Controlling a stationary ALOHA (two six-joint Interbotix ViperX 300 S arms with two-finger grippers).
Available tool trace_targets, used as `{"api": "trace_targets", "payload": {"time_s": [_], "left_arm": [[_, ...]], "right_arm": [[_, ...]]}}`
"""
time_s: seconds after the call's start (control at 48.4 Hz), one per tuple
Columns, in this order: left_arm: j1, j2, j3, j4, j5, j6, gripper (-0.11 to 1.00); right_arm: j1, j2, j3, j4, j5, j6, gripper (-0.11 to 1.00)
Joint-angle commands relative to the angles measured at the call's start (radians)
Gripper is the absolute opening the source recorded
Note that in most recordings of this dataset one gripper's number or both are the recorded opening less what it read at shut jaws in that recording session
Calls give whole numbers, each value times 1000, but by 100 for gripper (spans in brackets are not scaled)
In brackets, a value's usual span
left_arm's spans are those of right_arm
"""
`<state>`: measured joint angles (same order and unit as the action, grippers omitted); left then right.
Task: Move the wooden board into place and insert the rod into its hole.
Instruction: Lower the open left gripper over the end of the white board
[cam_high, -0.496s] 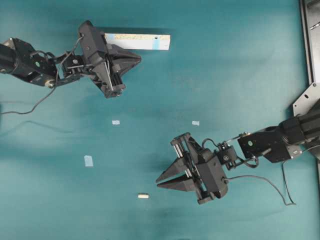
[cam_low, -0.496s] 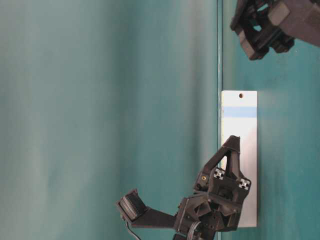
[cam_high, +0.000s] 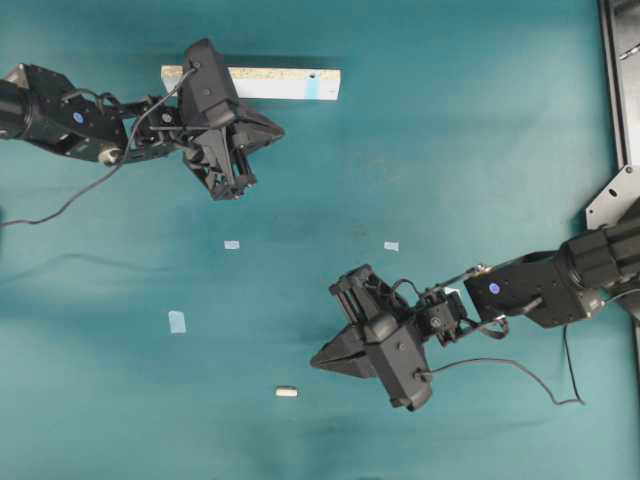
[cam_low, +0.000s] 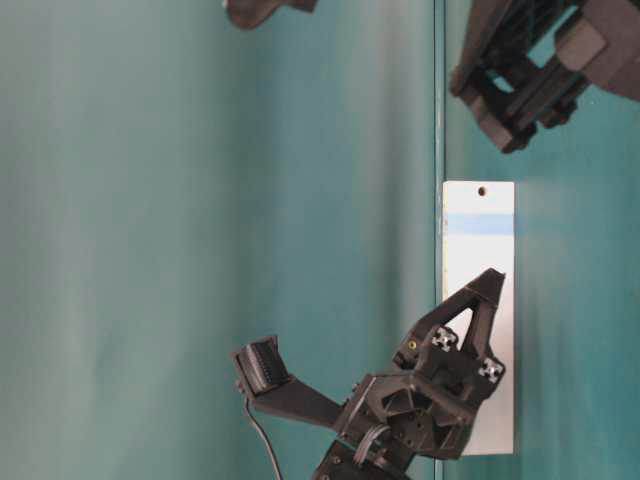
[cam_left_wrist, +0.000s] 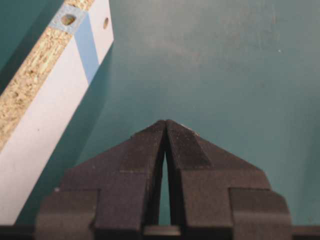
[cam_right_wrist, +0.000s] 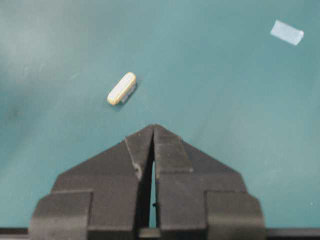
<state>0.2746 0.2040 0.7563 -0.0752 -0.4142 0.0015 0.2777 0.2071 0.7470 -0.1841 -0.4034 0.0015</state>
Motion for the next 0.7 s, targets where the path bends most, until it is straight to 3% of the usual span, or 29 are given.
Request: {"api": "trace_targets", "payload": {"time_s": [0.0, 0.207, 0.289, 0.413, 0.558, 0.62, 0.682], "left_arm": [[-14, -48, -11, 5, 37, 3, 0], [-41, -69, -5, 5, 86, 3, 1], [-55, -71, -5, 5, 87, 6, 13], [-71, -77, -6, 6, 101, 23, 48], [-74, -114, -9, 5, 158, 35, 82], [-71, -140, -6, 6, 193, 37, 90], [-63, -172, -3, 6, 232, 38, 91]], "right_arm": [[2, -34, -20, -20, 21, 2, -1], [2, -34, -34, -37, 31, 2, -1], [3, -35, -38, -38, 31, 3, 5], [3, -38, -44, -37, 34, 3, 32], [3, -64, -44, -37, 64, 5, 76], [3, -87, -46, -37, 84, 5, 91], [3, -114, -46, -37, 107, 5, 97]]}}
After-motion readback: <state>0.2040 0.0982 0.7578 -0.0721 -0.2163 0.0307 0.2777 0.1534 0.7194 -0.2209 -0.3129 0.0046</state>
